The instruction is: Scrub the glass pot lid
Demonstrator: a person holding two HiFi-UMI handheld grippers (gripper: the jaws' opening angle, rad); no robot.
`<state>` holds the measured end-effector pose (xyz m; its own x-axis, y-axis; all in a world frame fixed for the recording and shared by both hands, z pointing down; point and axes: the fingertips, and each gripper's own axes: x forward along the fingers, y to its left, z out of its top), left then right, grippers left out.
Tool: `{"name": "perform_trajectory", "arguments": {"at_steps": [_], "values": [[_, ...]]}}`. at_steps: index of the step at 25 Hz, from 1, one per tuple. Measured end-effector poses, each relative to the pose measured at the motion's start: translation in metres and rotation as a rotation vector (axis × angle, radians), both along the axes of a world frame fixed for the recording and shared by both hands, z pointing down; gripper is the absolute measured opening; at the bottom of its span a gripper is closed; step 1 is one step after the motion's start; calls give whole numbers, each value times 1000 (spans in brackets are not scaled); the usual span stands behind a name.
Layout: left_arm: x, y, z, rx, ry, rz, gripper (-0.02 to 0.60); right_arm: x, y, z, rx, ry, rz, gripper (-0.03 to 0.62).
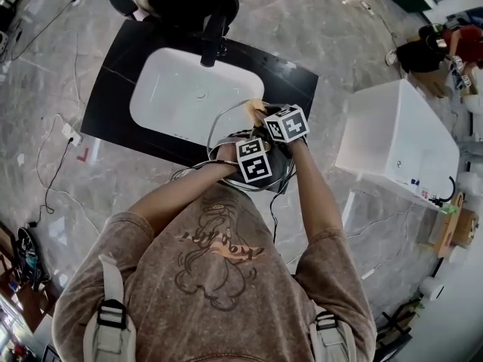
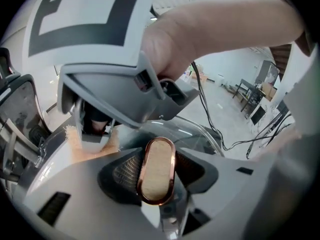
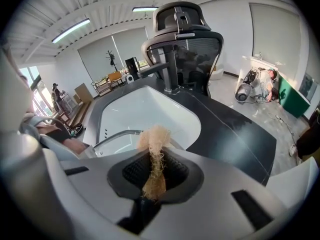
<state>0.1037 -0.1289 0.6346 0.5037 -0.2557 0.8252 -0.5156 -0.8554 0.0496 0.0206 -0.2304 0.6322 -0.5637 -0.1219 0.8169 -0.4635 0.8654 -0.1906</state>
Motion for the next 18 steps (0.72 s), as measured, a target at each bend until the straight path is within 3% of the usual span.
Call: {"name": "perform_trajectory", "arguments": {"at_steps": [18], "values": [[-2,0,2,-1,-8,-9,201,12,-8,10,-14,9,71,52]]}}
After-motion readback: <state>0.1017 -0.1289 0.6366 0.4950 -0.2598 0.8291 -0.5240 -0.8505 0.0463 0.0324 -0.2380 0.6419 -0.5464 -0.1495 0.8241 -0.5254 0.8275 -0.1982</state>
